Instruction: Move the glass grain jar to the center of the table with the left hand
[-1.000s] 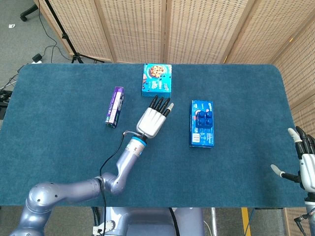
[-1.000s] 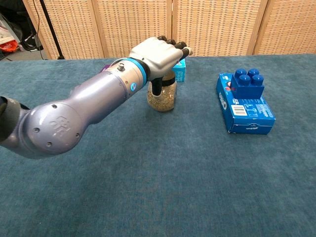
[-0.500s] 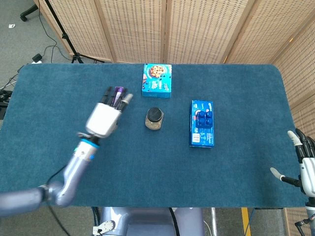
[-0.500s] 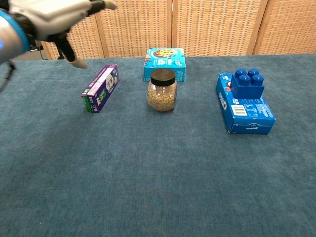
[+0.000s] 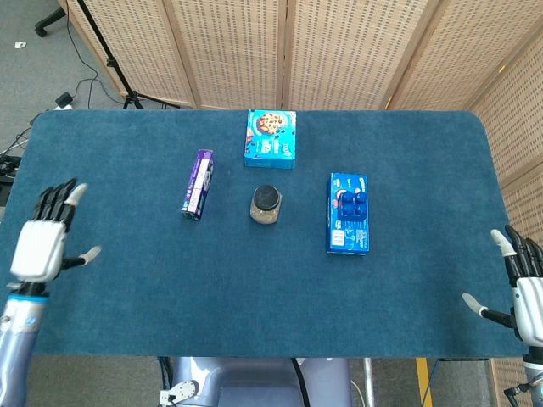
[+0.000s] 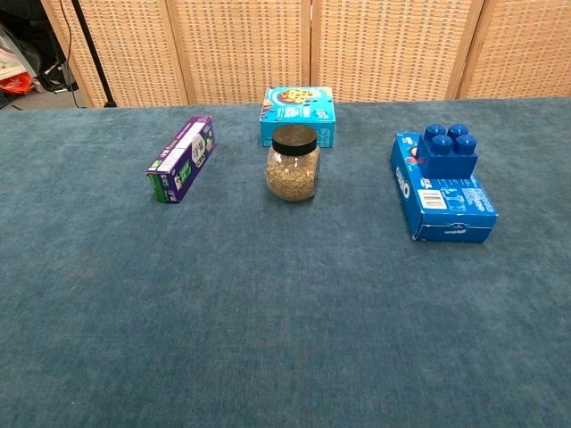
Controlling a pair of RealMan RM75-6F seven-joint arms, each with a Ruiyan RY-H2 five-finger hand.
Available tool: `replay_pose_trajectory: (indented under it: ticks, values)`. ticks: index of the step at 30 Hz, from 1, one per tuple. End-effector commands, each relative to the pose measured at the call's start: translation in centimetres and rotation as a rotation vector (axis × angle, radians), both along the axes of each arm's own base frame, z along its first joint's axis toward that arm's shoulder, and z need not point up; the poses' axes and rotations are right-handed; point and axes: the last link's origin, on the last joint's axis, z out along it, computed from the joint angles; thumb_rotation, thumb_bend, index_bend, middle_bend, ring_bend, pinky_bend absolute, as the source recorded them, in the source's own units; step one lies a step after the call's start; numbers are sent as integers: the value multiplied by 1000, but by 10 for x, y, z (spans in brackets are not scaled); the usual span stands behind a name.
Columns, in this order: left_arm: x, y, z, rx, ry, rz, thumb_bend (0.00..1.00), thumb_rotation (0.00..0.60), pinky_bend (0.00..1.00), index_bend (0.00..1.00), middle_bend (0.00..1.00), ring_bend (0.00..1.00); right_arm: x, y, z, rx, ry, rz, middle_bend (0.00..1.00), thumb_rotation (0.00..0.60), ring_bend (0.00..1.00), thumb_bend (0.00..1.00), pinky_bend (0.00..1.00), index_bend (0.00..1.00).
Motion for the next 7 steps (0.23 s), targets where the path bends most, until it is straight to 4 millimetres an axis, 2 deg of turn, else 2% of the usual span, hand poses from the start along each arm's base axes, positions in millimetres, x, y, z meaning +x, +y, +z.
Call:
replay_pose_trajectory:
  ticks: [1,4,7]
  values:
    - [-50,-61,15,37,-66,71,0,600,0,0,0,0,0,3,0,-4,4,2,0,600,0,0,0,0]
    - [-65,-75,19,40,-97,110,0,600,0,0,0,0,1,5,2,-13,3,4,0,600,0,0,0,0]
    - [-71,-75,24,42,-70,120,0,600,0,0,0,0,0,7,4,-25,6,-3,0,600,0,0,0,0]
